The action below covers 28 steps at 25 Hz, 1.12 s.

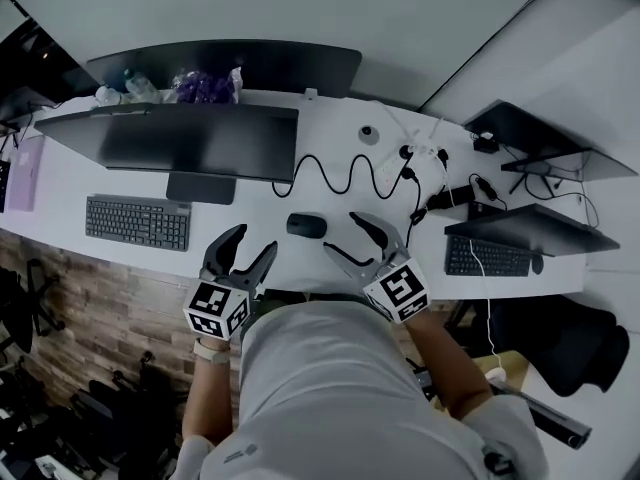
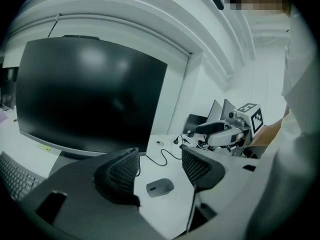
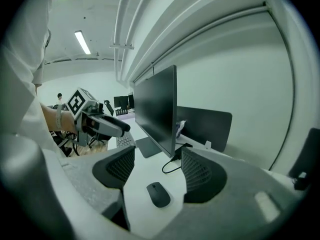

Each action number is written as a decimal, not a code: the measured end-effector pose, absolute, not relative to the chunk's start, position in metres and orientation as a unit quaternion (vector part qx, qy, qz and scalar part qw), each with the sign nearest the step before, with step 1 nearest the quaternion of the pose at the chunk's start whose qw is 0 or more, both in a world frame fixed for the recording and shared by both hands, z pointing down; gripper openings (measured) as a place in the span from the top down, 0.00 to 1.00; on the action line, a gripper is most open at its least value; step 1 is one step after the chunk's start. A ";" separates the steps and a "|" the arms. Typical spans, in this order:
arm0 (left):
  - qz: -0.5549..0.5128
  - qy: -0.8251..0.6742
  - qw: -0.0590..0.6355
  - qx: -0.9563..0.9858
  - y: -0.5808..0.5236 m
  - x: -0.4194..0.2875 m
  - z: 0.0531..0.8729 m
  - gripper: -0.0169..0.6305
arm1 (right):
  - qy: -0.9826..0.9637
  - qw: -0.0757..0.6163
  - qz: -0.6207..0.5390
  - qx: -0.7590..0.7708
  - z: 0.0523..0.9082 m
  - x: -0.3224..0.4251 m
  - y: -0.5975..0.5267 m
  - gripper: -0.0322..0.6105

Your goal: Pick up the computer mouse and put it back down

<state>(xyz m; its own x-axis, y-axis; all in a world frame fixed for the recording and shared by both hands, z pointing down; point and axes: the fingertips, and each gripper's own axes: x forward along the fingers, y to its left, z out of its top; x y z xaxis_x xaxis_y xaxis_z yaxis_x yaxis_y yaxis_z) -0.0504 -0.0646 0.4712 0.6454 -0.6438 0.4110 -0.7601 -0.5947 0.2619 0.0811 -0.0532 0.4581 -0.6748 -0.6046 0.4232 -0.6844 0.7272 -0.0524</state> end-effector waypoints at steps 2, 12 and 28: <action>0.135 -0.386 0.204 0.890 -0.068 -0.045 0.466 0.56 | -0.908 0.180 0.099 0.366 0.449 0.083 -0.050 0.50; 0.104 -0.350 0.172 0.915 -0.073 -0.027 0.439 0.56 | -0.898 0.160 0.081 0.402 0.419 0.092 -0.032 0.50; 0.050 -0.338 0.151 0.928 -0.072 -0.023 0.402 0.56 | -0.889 0.106 0.062 0.440 0.408 0.100 -0.025 0.50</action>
<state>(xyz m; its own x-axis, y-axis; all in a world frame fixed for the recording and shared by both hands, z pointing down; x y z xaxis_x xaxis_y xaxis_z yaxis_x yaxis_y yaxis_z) -0.0235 -0.0722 0.4020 0.7665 -0.6120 0.1948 -0.6421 -0.7258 0.2469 0.1002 -0.0254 0.4082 -0.5900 -0.7699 0.2432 -0.7962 0.6048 -0.0169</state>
